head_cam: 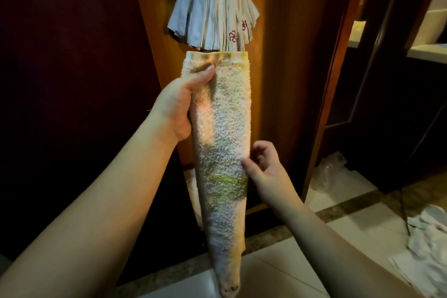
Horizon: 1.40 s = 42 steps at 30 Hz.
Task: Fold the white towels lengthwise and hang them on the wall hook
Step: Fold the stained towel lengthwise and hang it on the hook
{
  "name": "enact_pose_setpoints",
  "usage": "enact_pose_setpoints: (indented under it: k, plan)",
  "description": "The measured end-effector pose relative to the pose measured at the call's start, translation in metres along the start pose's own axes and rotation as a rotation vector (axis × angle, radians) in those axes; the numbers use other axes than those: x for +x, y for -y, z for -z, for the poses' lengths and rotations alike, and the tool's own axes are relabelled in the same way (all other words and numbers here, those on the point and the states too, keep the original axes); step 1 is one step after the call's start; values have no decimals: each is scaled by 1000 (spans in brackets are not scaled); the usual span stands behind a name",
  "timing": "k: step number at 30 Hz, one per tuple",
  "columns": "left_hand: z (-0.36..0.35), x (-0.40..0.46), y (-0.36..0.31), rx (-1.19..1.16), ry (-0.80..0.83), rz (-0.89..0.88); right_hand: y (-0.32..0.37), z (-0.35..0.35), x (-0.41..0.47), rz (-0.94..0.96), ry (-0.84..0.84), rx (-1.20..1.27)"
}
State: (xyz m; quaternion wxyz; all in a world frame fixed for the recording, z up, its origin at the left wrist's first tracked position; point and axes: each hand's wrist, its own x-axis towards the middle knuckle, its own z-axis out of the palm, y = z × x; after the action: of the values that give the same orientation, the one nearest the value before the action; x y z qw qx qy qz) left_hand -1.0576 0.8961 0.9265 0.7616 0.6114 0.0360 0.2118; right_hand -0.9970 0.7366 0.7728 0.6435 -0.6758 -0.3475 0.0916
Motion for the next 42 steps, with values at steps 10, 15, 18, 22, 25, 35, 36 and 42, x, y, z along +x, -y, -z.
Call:
enact_pose_setpoints:
  k: [10, 15, 18, 22, 25, 35, 36, 42]
  plan:
    - [1, 7, -8, -29, -5, -47, 11, 8, 4, 142, -130, -40]
    - [-3, 10, -8, -50, -8, -25, 13, 11, 6, 160, -221, -9]
    - [-4, 16, -8, -110, -30, 27, 10, 25, 15, 49, -60, 1]
    - [-4, 30, -9, -161, -79, 100, 0, 46, 20, -220, 336, 189]
    - [-4, 39, -6, -156, -100, 152, -14, 51, 18, -250, 459, 203]
    - [-6, 59, -12, -141, -163, 227, -7, 53, 30, -421, 581, 146]
    - [-7, 62, -14, -140, -172, 227, -7, 53, 30, -447, 602, 113]
    - [1, 85, -20, -117, -270, 230, -4, 57, 26, -404, 506, 190]
